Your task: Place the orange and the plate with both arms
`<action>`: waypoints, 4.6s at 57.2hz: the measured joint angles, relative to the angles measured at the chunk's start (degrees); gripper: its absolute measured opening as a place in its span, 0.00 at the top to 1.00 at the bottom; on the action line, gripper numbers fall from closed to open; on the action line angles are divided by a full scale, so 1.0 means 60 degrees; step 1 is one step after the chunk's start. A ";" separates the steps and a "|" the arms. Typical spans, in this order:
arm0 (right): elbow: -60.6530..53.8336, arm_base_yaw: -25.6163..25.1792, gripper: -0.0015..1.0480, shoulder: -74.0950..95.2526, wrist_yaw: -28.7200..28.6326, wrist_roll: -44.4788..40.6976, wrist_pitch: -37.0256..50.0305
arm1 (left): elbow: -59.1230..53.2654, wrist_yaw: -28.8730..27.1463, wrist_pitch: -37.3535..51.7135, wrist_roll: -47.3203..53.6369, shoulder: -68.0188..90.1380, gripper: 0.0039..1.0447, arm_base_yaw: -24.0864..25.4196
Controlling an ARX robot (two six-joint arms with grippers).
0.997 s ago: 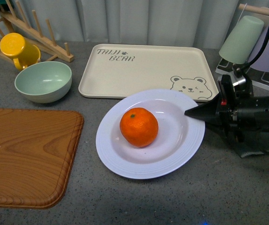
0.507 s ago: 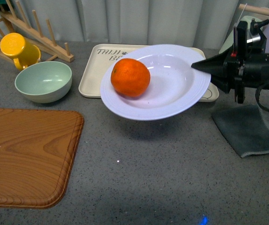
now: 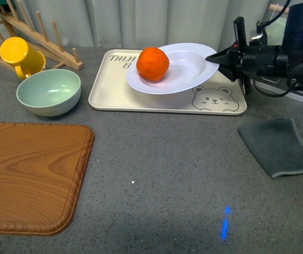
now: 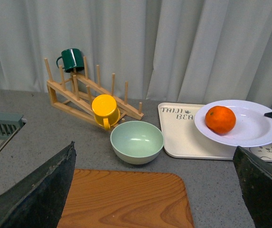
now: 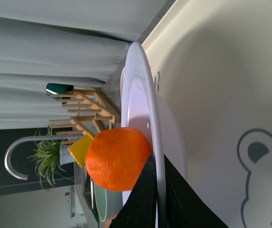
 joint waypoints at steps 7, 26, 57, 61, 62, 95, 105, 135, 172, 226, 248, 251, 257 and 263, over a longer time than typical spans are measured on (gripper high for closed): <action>0.1490 0.0146 0.99 0.0729 0.0277 -0.0313 -0.1133 | -0.0004 0.0000 0.0000 0.0000 0.0000 0.06 0.0000; 0.1800 0.0342 0.75 0.0630 0.1796 -0.2146 -0.3286 | 0.0000 0.0000 0.0000 0.0004 0.0000 0.06 0.0000; -0.4371 0.0219 0.09 -0.5176 0.6430 -0.7741 -0.1552 | -0.0004 0.0000 0.0000 0.0004 0.0000 0.06 0.0000; -0.5730 0.0379 0.09 -0.6124 0.7271 -0.8470 -0.0732 | -0.0004 0.0000 0.0000 0.0004 0.0000 0.06 0.0000; -0.6105 0.0430 0.09 -0.6393 0.7522 -0.8663 -0.0525 | -0.0004 0.0000 0.0000 0.0004 0.0000 0.06 0.0000; -1.4163 0.1836 0.09 -1.5107 1.1595 -1.0236 -0.1144 | 0.0000 0.0000 0.0000 0.0004 0.0000 0.06 0.0000; -1.5653 0.1512 0.30 -1.5923 0.9497 -1.0123 0.2856 | -0.0004 0.0000 0.0000 0.0004 -0.0004 0.06 0.0000; -1.6109 -0.0412 0.99 -1.9872 0.7592 -1.0091 0.0179 | 0.0000 0.0000 0.0000 0.0004 -0.0004 0.06 0.0000; -1.6109 -0.0474 0.99 -2.2764 0.7522 -1.0091 -0.2586 | -0.0004 0.0000 0.0000 0.0004 -0.0004 0.06 0.0000; -1.6101 -0.0474 0.45 -2.5088 0.7501 -1.0094 -0.4972 | -0.0004 0.0000 0.0000 0.0004 -0.0004 0.06 0.0000; -1.6101 -0.0474 0.09 -2.5088 0.7501 -1.0087 -0.4972 | -0.0004 0.0000 0.0000 0.0004 -0.0004 0.06 0.0000; -1.6101 -0.0474 0.09 -2.5088 0.7501 -1.0087 -0.4972 | -0.0004 0.0000 0.0000 0.0004 -0.0004 0.06 -0.0004; -1.6101 -0.0474 0.09 -2.5088 0.7501 -1.0087 -0.4972 | -0.0004 0.0000 0.0000 0.0004 -0.0004 0.06 0.0000; -1.6101 -0.0474 0.09 -2.5088 0.7501 -1.0087 -0.4972 | 0.0000 0.0000 0.0000 0.0004 -0.0004 0.06 0.0000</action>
